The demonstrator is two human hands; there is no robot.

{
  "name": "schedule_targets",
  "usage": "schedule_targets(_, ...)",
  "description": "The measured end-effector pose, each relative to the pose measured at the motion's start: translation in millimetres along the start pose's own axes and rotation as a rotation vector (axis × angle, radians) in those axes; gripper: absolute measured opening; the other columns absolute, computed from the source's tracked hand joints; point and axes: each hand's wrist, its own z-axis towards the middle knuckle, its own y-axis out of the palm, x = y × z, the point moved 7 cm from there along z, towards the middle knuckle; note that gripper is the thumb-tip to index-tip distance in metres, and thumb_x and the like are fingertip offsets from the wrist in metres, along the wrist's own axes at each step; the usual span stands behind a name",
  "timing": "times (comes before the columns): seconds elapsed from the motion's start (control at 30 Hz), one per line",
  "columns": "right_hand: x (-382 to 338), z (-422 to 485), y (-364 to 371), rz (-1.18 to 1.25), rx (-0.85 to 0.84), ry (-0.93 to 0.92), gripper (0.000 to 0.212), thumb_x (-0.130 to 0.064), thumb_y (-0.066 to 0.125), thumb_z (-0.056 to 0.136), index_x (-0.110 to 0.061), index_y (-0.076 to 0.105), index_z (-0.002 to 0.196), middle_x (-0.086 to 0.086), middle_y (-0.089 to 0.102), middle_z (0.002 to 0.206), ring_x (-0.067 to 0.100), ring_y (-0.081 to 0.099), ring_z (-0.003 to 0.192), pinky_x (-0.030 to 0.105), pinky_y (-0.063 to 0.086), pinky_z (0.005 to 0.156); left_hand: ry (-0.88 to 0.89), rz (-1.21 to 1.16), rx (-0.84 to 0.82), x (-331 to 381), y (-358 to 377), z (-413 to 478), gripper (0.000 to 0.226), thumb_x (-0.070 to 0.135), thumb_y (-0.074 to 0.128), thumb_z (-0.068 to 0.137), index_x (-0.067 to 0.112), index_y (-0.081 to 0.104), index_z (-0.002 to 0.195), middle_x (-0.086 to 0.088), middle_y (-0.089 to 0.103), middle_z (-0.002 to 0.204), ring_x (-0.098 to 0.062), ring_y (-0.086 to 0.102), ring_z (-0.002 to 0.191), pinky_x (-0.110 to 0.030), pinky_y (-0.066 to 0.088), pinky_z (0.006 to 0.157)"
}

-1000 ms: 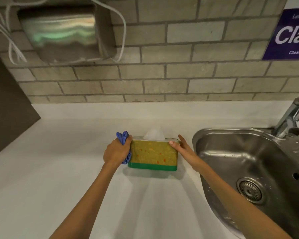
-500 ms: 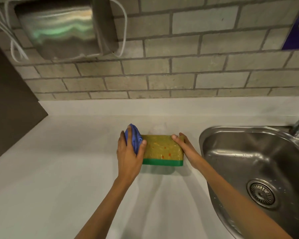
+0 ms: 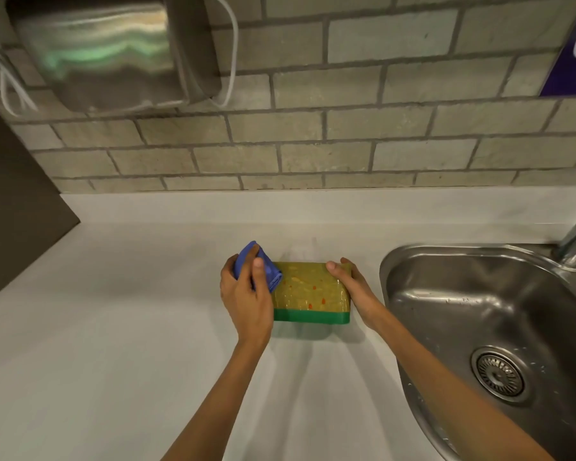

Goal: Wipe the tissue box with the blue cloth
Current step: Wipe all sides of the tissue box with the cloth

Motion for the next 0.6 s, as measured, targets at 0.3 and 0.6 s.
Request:
schedule_targets(0.3,0,4,-5,-0.035,0.025,-0.006,0.085,-0.051,0.060,0.078,-0.010,0.026,0.144,0.010,0.046,0.137,0.017,0.050,0.112,0.026,0.038,0.091,0.176,0.226,-0.094,-13,-1,-14,0.061,0.032,0.047,0.095,0.010,0.025,0.147,-0.016,0.037,0.144,-0.029,0.041,0.129,-0.027,0.037,0.099)
schedule_targets(0.6,-6,0,-4,-0.030,0.043,-0.045,0.047,-0.052,0.064,0.073,-0.013,0.053,0.096,-0.006,0.061,0.080,0.001,0.063,0.068,0.009,0.046,0.053,0.474,0.585,-0.131,25,23,-38,0.061,0.050,0.026,0.093,0.015,0.046,0.138,-0.019,0.046,0.143,-0.041,0.043,0.131,-0.053,0.040,0.100)
